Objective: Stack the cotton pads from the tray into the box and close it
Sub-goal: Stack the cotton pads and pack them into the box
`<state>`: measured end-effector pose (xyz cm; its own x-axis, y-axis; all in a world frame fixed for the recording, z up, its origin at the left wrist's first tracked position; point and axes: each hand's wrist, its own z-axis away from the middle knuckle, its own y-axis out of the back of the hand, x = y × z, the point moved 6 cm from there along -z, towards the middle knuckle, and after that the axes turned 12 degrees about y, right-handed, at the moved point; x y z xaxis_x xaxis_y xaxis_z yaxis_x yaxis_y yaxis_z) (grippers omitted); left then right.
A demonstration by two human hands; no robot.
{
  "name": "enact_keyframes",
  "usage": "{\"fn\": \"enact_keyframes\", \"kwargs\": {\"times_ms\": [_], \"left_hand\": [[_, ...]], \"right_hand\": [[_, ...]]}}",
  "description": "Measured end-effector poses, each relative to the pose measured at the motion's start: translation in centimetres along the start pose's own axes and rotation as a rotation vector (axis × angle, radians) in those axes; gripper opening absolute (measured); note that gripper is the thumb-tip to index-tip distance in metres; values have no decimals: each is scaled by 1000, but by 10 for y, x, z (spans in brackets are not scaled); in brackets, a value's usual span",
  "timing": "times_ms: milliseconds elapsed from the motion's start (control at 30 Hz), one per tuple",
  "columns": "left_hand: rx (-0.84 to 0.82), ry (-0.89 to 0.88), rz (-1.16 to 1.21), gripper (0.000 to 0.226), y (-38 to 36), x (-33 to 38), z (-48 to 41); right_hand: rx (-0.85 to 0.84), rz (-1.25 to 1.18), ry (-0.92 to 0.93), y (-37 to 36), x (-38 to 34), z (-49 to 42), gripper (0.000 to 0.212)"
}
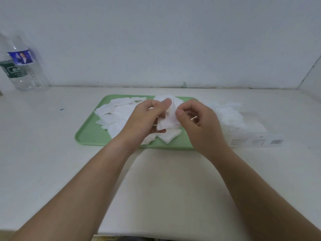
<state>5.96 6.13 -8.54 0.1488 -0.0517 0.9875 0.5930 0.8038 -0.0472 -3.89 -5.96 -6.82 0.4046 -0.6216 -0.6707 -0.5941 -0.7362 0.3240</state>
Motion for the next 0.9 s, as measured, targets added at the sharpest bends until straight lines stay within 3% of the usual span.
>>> {"fn": "enact_keyframes", "kwargs": {"times_ms": [233, 367, 533, 633, 900], "left_hand": [[108, -140, -80, 22, 7, 4, 2], [144, -222, -176, 23, 5, 8, 4], [98, -256, -216, 28, -2, 10, 8], [89, -279, -242, 34, 0, 11, 8], [55, -292, -271, 56, -4, 12, 12]], "right_hand": [[56, -152, -197, 2, 14, 1, 11], [11, -239, -295, -1, 17, 3, 19], [58, -297, -336, 0, 19, 4, 7], [119, -382, -417, 6, 26, 5, 13], [54, -700, -533, 7, 30, 4, 10]]}}
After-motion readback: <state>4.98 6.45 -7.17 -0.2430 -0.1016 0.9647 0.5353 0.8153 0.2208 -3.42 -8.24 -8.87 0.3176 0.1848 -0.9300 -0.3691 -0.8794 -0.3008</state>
